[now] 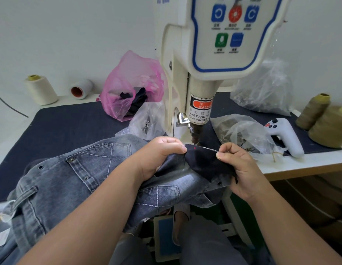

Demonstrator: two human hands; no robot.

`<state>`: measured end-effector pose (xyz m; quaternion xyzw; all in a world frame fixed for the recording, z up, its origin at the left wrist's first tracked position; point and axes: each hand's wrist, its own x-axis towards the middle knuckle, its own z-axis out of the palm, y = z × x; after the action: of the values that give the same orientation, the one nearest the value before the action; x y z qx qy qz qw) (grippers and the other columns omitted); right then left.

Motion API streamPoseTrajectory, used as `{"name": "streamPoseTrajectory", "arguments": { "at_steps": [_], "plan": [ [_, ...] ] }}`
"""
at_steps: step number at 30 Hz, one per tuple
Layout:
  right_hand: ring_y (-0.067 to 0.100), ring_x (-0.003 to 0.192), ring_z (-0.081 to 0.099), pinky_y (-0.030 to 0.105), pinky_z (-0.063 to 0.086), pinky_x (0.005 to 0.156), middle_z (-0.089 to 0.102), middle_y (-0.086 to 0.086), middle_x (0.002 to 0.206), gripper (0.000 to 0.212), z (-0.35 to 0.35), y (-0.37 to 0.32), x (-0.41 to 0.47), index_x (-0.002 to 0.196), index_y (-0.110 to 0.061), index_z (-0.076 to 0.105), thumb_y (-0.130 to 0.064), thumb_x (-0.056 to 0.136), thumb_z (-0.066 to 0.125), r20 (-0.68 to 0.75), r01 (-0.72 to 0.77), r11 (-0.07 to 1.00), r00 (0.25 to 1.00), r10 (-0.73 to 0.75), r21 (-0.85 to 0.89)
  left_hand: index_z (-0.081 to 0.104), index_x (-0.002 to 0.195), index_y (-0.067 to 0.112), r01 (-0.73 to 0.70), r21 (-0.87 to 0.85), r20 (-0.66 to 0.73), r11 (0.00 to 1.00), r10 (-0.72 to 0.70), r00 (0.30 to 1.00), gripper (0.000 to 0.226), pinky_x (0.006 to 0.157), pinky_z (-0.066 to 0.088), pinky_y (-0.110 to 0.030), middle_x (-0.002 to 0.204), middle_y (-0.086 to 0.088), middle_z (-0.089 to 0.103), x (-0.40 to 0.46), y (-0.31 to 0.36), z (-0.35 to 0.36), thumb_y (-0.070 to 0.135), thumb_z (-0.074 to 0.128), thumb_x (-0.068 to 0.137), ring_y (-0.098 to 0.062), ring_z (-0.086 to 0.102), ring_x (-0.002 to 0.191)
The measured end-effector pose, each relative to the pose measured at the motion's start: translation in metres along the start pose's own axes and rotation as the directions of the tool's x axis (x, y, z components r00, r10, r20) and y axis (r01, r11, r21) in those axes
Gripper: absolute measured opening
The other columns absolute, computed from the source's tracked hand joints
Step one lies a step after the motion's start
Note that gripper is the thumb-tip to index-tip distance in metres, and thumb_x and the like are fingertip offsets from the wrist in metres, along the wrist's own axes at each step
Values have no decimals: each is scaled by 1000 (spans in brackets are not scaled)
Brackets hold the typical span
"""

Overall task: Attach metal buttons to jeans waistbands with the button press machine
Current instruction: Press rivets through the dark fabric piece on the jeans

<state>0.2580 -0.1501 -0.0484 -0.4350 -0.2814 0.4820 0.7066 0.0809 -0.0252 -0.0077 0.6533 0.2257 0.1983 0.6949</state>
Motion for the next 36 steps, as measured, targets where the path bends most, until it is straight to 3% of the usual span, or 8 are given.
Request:
{"name": "streamPoseTrajectory", "arguments": {
  "at_steps": [15, 23, 27, 31, 33, 36],
  "plan": [
    [18, 66, 63, 27, 54, 57, 61, 9, 72, 11, 3, -4, -2, 75, -15, 59, -5, 72, 64, -10, -15, 1000, 1000, 15, -15, 68, 54, 21, -30, 29, 18, 999, 29, 999, 47, 56, 45, -10, 58, 8, 62, 1, -4, -3, -5, 53, 90, 1, 59, 56],
    [17, 63, 62, 25, 54, 55, 60, 9, 70, 13, 7, -7, -5, 79, -11, 56, -4, 71, 63, -28, -30, 1000, 999, 30, -6, 67, 57, 20, -9, 22, -8, 1000, 9, 1000, 22, 59, 47, -14, 61, 3, 61, 1, -4, -3, 10, 63, 76, -5, 59, 59],
    [19, 69, 58, 24, 52, 57, 58, 8, 74, 11, 13, -7, -11, 74, -17, 59, -9, 69, 65, -69, -27, 1000, 997, 26, -15, 64, 62, 16, -50, 69, -113, 996, 58, 992, 7, 72, 42, -30, 68, -10, 55, 1, -7, -1, 20, 66, 67, -20, 52, 69],
    [17, 74, 59, 26, 53, 61, 62, 3, 75, 18, 32, -8, -30, 66, -26, 67, -11, 62, 76, -64, 41, 999, 997, -42, -19, 52, 54, 22, -141, 118, -224, 983, 164, 961, 14, 57, 29, -29, 59, -5, 38, -3, -5, 3, 27, 64, 59, -17, 35, 60],
    [14, 71, 65, 24, 55, 59, 68, 4, 76, 29, 45, -4, -40, 75, -23, 68, 2, 63, 76, -27, 93, 996, 995, -92, 7, 46, 49, 22, -180, 59, -281, 982, 189, 941, 17, 53, 26, -28, 53, 2, 33, -2, -2, 1, 19, 58, 61, -11, 31, 53],
    [13, 57, 64, 21, 51, 50, 72, 8, 80, 27, 68, 6, -56, 89, -23, 65, -4, 71, 69, 79, 114, 993, 991, -111, -41, 30, 56, 15, -175, -166, -338, 971, 111, 935, 30, 52, 22, -30, 56, -3, 30, -2, 6, -8, 21, 60, 55, -17, 28, 51]
  ]
}}
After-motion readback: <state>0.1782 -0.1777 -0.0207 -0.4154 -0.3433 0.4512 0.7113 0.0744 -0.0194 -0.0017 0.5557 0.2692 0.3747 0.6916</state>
